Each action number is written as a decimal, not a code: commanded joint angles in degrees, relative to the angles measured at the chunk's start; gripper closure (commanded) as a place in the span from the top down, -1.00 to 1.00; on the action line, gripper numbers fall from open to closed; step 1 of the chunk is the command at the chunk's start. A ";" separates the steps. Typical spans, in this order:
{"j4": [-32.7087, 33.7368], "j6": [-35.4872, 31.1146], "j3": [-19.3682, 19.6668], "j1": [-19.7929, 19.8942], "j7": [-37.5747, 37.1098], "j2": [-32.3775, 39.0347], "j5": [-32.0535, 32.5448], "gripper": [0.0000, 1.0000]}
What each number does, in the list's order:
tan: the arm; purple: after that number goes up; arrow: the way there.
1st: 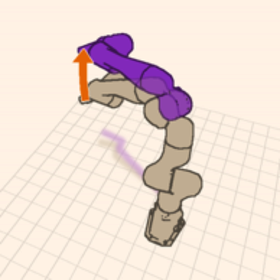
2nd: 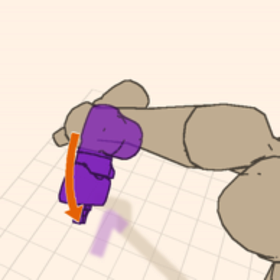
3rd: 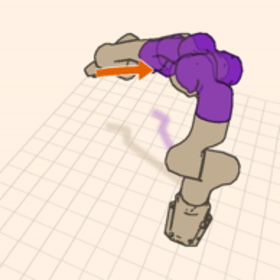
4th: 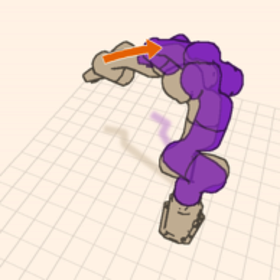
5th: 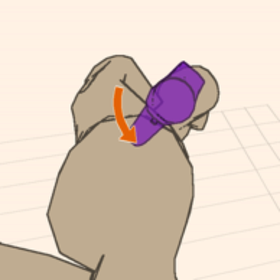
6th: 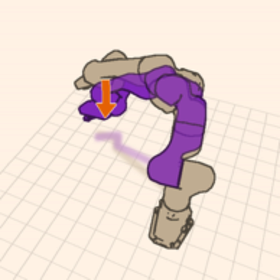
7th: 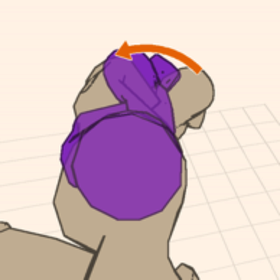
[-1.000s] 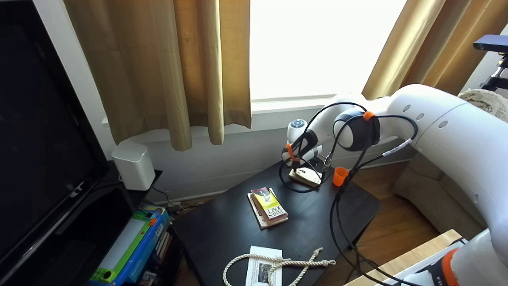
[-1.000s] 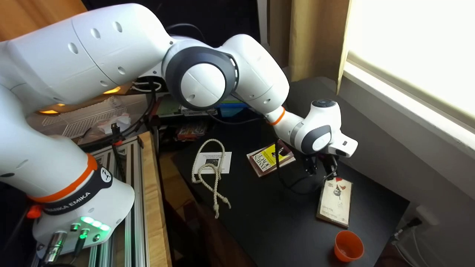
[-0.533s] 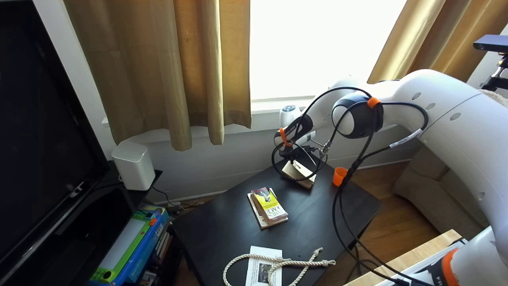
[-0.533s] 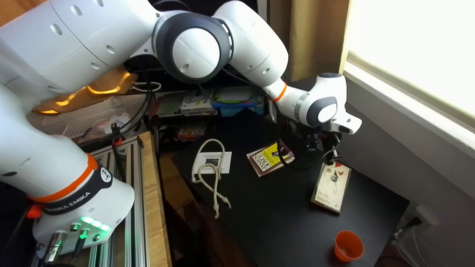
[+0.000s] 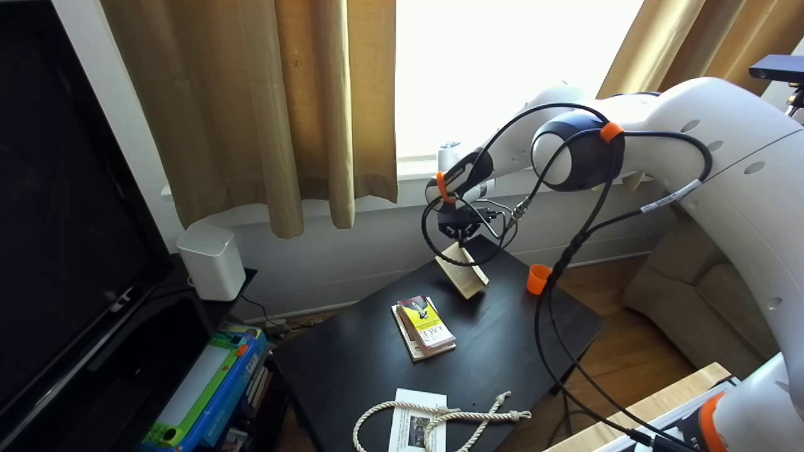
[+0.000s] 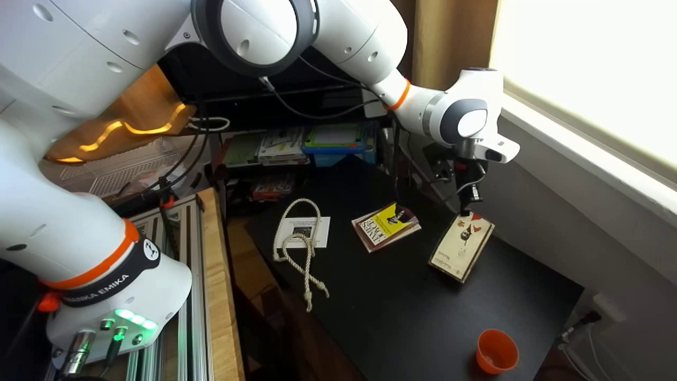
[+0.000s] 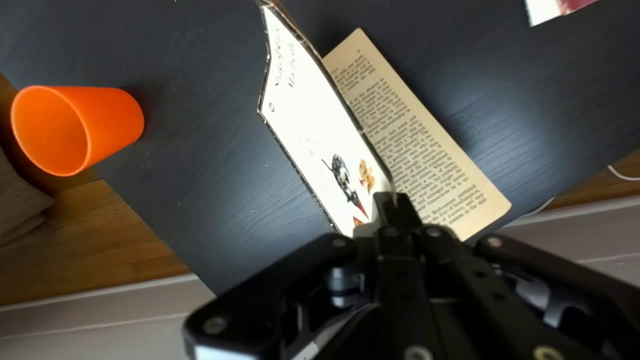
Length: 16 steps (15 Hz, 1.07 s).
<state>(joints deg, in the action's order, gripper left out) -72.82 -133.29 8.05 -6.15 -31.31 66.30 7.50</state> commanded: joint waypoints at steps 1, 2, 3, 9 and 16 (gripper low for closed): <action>-4.42 3.07 -0.39 -1.22 2.09 -4.23 -2.24 -0.99; -4.93 3.55 -0.65 -1.37 2.51 -4.84 -2.52 -0.99; -5.53 4.16 -1.13 -1.45 3.27 -5.62 -2.86 -0.99; -8.10 7.70 -2.58 -1.92 4.48 -9.82 -4.72 -0.99; -9.57 13.20 -3.02 -2.68 4.08 -14.62 -4.94 -0.99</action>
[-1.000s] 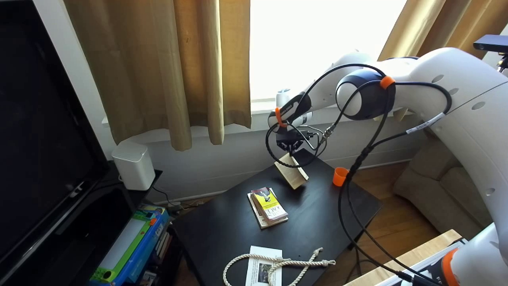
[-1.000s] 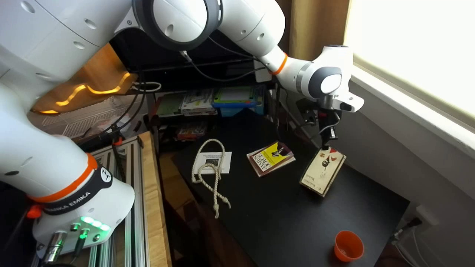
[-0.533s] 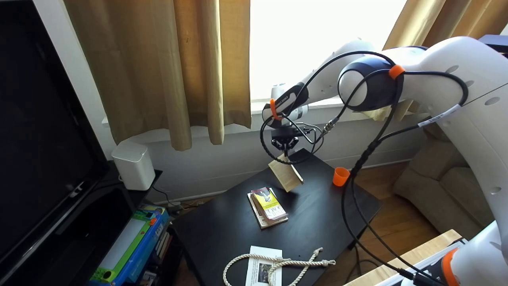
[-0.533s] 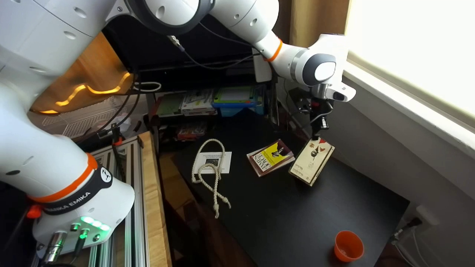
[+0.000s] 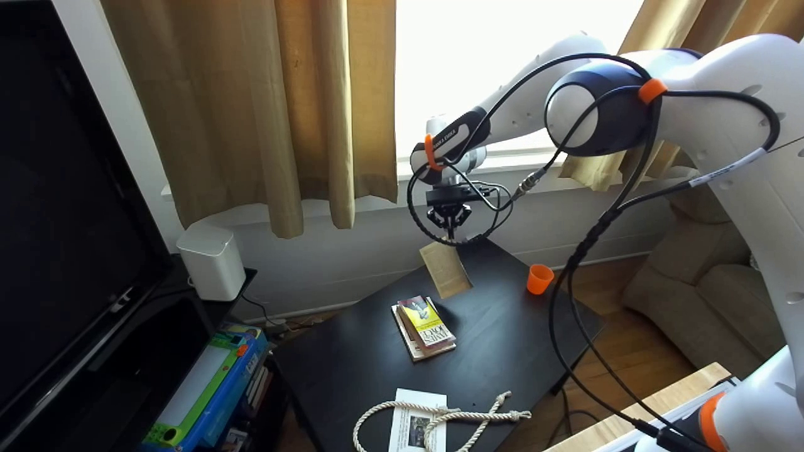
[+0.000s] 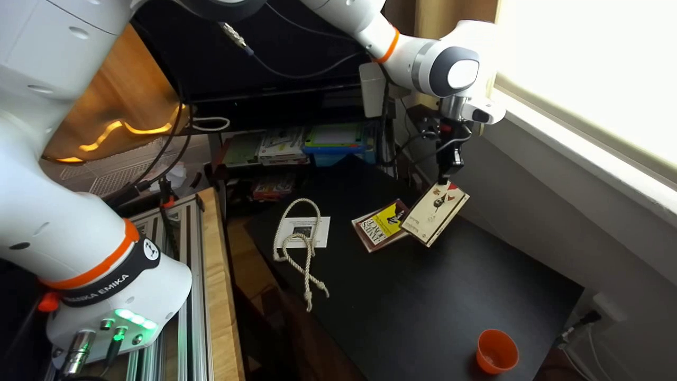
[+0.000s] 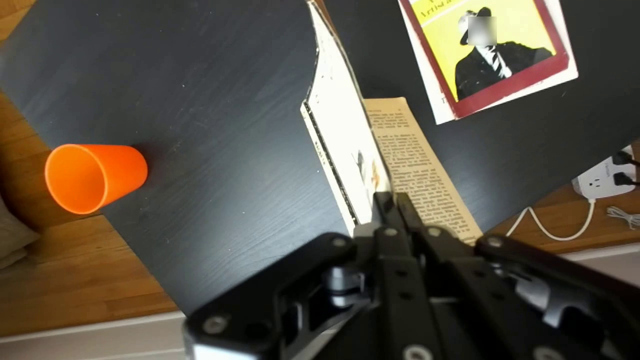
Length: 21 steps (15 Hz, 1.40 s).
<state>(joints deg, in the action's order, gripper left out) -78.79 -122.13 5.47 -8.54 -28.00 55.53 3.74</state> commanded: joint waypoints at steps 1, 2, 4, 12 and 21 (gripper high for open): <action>-3.83 2.58 -0.48 -0.42 0.60 -4.57 -1.10 -0.99; -3.98 3.01 -0.69 -0.43 0.79 -5.15 -1.12 -0.99; -4.32 4.16 -1.67 -0.22 1.64 -6.23 -1.72 -0.99; -4.56 9.90 -6.35 0.23 6.41 -7.89 -5.46 -0.99; -4.17 15.56 -9.51 2.23 15.45 -3.18 -10.95 -0.99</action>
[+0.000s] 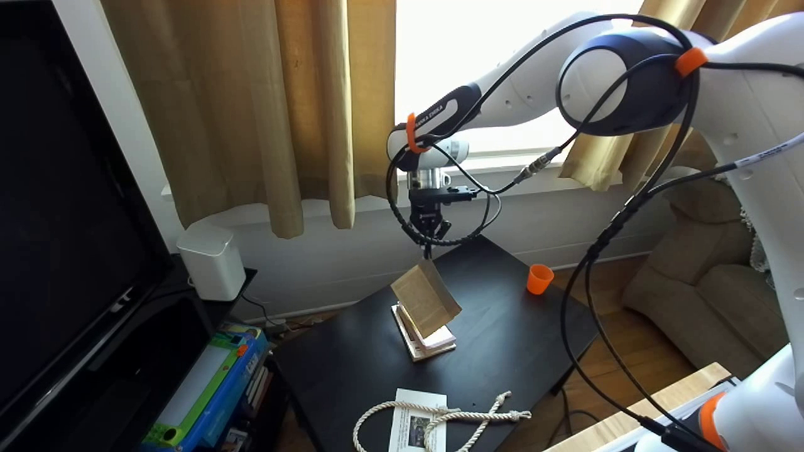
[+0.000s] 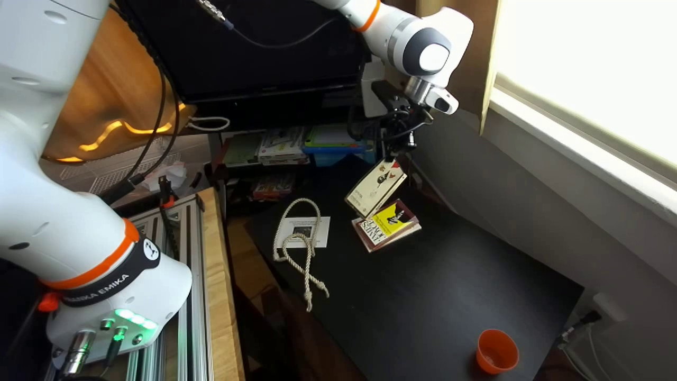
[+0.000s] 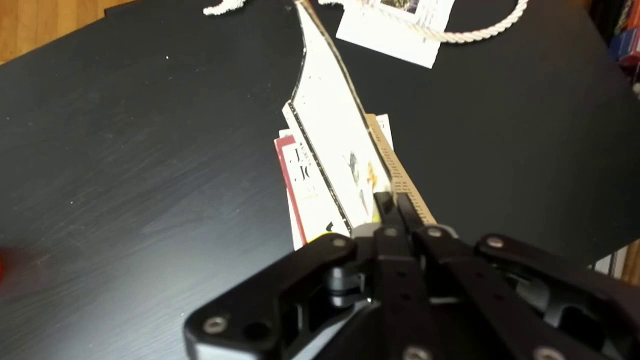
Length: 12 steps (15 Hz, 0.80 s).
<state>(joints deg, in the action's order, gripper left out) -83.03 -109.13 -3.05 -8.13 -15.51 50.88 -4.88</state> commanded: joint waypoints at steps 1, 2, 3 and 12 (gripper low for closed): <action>0.42 3.08 -0.75 2.10 3.30 2.24 -2.63 -0.99; 0.64 3.11 -0.53 2.34 3.38 2.88 -2.88 -0.99; 0.95 2.68 -0.38 2.70 3.65 3.77 -3.00 -0.99; 6.80 -2.40 -0.82 4.28 3.47 11.81 -4.94 -0.99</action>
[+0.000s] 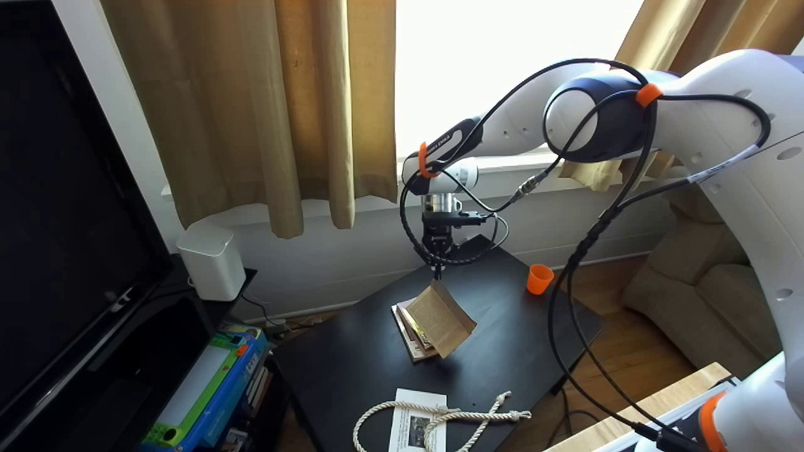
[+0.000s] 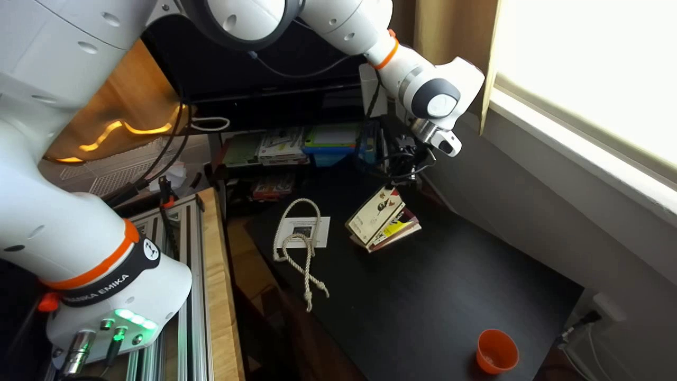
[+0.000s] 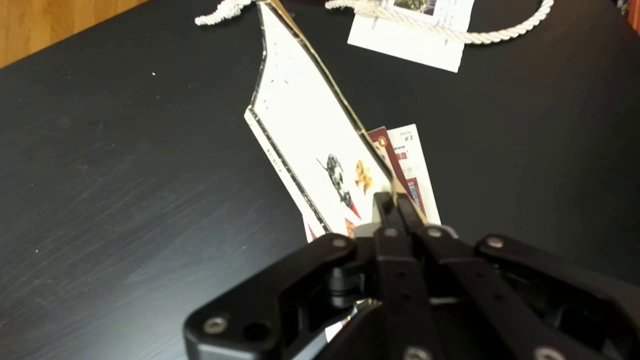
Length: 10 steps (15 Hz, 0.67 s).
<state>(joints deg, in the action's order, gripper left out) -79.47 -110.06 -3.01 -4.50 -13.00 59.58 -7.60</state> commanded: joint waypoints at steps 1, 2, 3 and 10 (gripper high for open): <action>3.98 -2.44 -0.95 0.64 0.58 3.83 -2.77 -0.99; 4.78 -3.02 -1.01 0.65 0.18 4.54 -3.29 -0.99; 5.44 -4.01 -1.03 0.65 -0.19 5.26 -3.81 -0.99; 9.65 -10.09 -0.83 0.13 -6.13 9.93 -7.87 -0.99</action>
<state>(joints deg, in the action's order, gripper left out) -72.96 -118.54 -3.31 -4.51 -15.97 66.54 -13.21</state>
